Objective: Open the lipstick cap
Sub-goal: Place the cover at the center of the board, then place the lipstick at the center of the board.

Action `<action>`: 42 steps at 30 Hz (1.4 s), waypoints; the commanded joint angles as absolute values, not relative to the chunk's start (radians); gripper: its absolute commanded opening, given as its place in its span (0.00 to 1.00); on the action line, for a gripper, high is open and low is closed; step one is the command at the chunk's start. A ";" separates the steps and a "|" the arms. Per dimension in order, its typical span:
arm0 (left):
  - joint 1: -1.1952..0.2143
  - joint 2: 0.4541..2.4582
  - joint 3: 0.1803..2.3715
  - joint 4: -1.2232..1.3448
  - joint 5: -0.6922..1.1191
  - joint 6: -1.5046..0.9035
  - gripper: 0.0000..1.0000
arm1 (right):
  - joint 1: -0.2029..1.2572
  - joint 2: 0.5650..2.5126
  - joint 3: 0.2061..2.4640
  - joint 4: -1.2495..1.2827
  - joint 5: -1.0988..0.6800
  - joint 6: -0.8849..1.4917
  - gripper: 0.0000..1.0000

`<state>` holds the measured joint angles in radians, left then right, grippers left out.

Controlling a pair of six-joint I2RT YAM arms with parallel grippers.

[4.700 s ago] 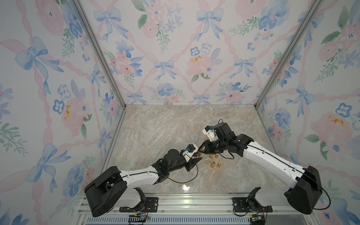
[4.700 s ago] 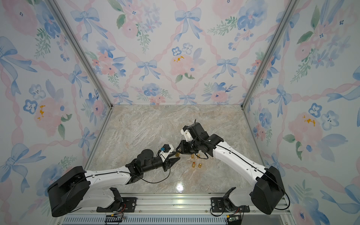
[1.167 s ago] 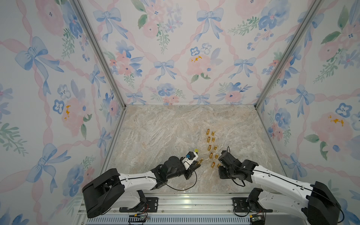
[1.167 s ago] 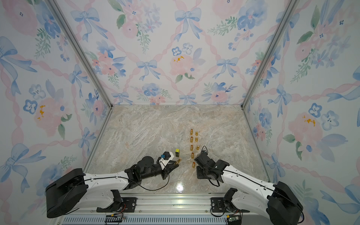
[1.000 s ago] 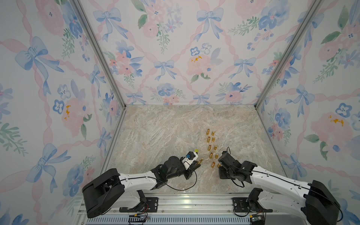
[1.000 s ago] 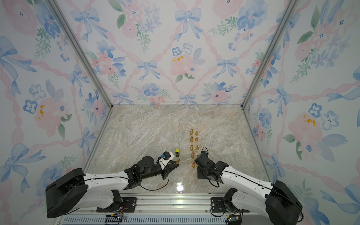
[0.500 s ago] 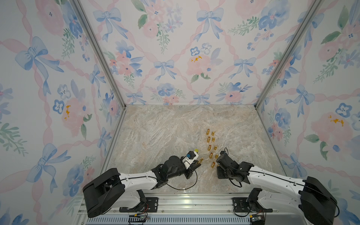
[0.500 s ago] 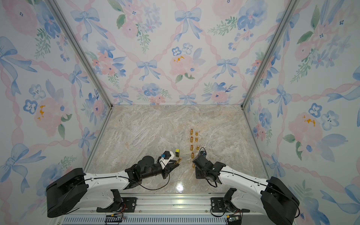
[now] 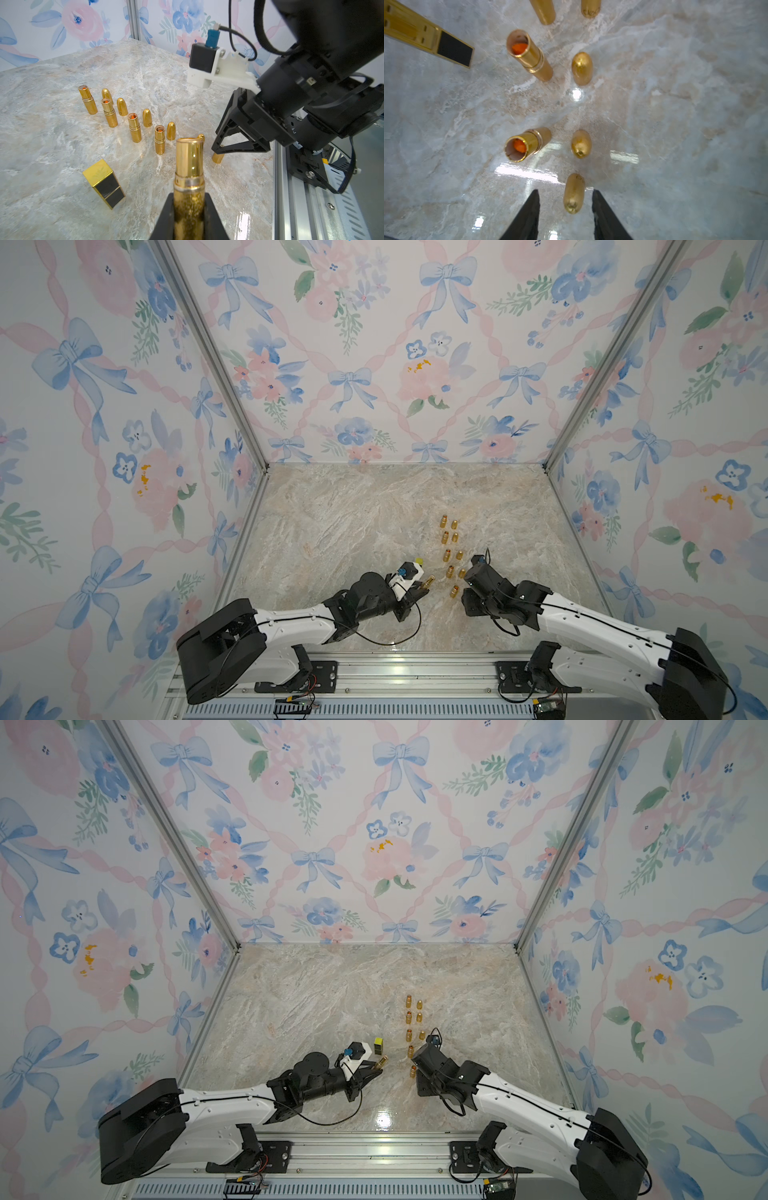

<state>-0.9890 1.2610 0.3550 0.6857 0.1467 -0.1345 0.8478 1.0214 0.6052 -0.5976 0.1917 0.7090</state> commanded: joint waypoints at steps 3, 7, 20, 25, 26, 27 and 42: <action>-1.000 1.277 0.394 0.692 0.165 -0.124 0.00 | 0.829 0.946 0.739 -0.788 0.158 0.697 0.50; -1.008 1.291 0.416 0.692 0.169 -0.118 0.00 | 0.786 0.917 0.812 -0.782 -0.016 0.683 0.54; -1.039 1.304 0.438 0.692 0.169 -0.106 0.00 | 0.750 1.022 0.830 -0.534 -0.333 0.756 0.57; -1.042 1.299 0.438 0.692 0.167 -0.103 0.00 | 0.744 1.059 0.827 -0.472 -0.352 0.767 0.51; -1.043 1.299 0.439 0.693 0.167 -0.103 0.00 | 0.744 1.070 0.826 -0.465 -0.358 0.767 0.49; -1.045 1.300 0.439 0.693 0.166 -0.103 0.00 | 0.743 1.076 0.824 -0.457 -0.364 0.768 0.47; -1.046 1.311 0.457 0.692 0.145 -0.097 0.00 | 0.743 1.114 0.766 -0.391 -0.394 0.781 0.30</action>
